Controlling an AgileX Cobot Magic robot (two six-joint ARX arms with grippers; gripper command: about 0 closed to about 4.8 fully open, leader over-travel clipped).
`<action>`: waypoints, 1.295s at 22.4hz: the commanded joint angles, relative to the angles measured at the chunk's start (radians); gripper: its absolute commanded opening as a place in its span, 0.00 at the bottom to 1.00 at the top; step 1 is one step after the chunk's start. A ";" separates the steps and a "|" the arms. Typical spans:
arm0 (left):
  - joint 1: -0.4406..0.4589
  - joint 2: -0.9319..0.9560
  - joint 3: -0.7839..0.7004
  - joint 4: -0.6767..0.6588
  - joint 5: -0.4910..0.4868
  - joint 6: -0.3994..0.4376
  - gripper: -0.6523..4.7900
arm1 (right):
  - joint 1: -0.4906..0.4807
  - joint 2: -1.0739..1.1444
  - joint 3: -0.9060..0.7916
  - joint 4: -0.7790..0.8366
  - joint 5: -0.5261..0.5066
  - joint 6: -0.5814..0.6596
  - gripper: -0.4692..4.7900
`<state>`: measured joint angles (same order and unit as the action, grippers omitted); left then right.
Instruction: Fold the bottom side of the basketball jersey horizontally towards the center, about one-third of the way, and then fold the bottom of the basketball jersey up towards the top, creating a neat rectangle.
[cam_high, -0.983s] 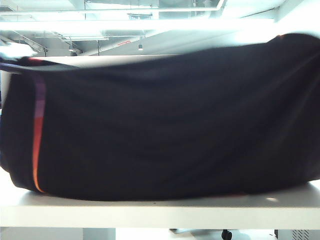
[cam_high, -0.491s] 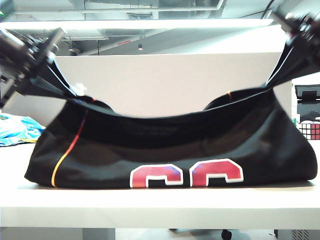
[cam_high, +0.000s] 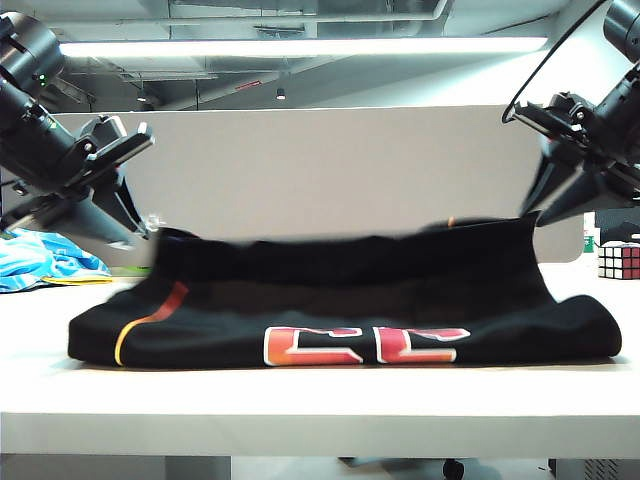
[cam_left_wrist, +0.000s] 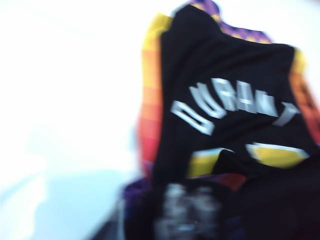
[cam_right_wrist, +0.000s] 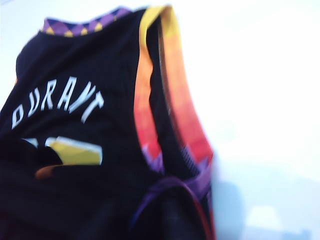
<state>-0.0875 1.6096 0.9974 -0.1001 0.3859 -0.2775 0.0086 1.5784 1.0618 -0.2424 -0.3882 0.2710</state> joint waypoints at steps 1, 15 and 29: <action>0.015 -0.007 0.007 0.039 -0.055 0.072 0.53 | -0.003 -0.005 0.004 0.082 0.016 -0.011 0.63; 0.135 -0.076 0.008 -0.406 0.136 0.164 0.54 | -0.043 -0.089 0.015 -0.364 0.008 -0.089 0.63; 0.096 -0.075 -0.004 -0.626 0.178 0.256 0.70 | -0.042 -0.171 -0.158 -0.431 -0.012 -0.079 0.69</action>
<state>0.0196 1.5368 0.9977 -0.7372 0.5297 -0.0299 -0.0345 1.4101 0.9287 -0.7006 -0.3927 0.1871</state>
